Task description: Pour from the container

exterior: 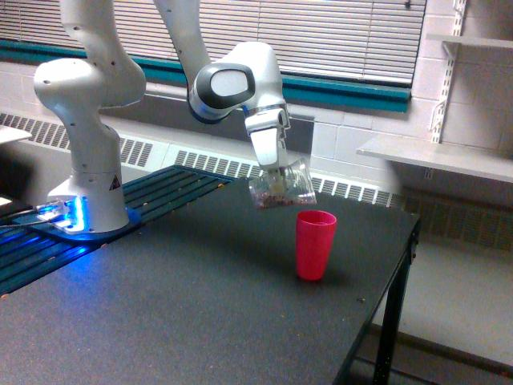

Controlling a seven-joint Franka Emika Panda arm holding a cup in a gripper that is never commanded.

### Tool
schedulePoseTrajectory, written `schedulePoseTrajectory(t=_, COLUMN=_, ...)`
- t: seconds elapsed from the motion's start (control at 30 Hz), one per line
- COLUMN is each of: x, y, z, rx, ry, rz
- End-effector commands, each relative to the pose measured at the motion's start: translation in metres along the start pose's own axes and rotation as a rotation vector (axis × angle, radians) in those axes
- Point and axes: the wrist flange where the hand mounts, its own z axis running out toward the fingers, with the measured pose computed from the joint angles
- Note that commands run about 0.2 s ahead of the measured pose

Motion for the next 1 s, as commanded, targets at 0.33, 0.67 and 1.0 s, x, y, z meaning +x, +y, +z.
schedulePoseTrajectory(t=0.33, x=0.003, y=0.0, z=-0.001, rx=-0.037, ry=0.01, rz=-0.02)
schedulePoseTrajectory(t=0.67, x=-0.004, y=-0.005, z=0.001, rx=-0.064, ry=-0.005, rz=-0.071)
schedulePoseTrajectory(t=1.0, x=-0.008, y=-0.014, z=0.0, rx=-0.081, ry=-0.002, rz=-0.111)
